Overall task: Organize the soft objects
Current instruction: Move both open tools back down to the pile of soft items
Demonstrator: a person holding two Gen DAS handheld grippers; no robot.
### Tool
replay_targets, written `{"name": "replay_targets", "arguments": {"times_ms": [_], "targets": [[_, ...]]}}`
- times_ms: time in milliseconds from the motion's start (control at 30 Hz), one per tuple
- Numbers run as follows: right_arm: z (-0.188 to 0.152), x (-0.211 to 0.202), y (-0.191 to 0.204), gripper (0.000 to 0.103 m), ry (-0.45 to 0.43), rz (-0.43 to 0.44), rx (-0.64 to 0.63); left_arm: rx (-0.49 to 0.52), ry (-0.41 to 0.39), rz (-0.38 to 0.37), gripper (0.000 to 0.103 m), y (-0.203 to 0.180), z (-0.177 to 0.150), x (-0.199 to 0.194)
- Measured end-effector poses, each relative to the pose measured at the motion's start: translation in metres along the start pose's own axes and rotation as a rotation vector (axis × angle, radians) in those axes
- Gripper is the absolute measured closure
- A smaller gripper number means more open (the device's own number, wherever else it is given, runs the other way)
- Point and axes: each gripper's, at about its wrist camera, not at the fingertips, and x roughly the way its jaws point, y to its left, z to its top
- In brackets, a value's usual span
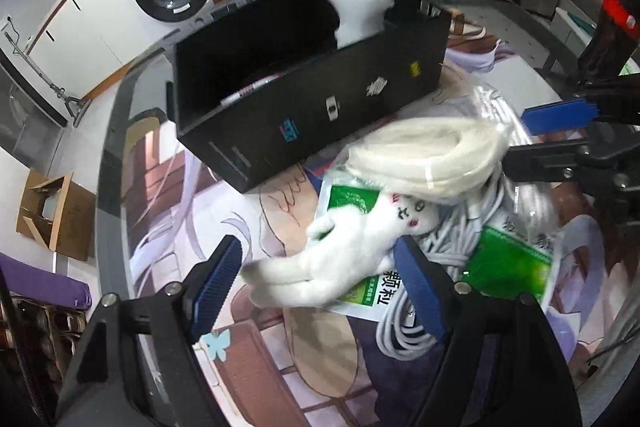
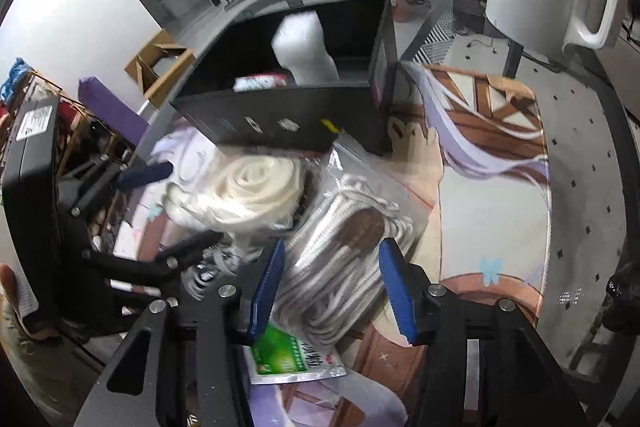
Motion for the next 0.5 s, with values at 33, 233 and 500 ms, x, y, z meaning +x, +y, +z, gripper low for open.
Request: {"name": "replay_targets", "arguments": {"times_ms": [33, 233, 500], "targets": [[-0.001, 0.002, -0.002, 0.052, 0.007, 0.001, 0.002, -0.002, 0.005, -0.005, 0.023, 0.000, 0.000, 0.002], [-0.006, 0.016, -0.007, 0.033, 0.059, -0.046, -0.026, 0.010, -0.006, 0.003, 0.027, -0.003, 0.002, 0.005], [-0.013, 0.023, -0.008, 0.033, 0.079, -0.060, -0.048, 0.026, 0.033, -0.065, 0.070, -0.015, 0.001, 0.000]]}}
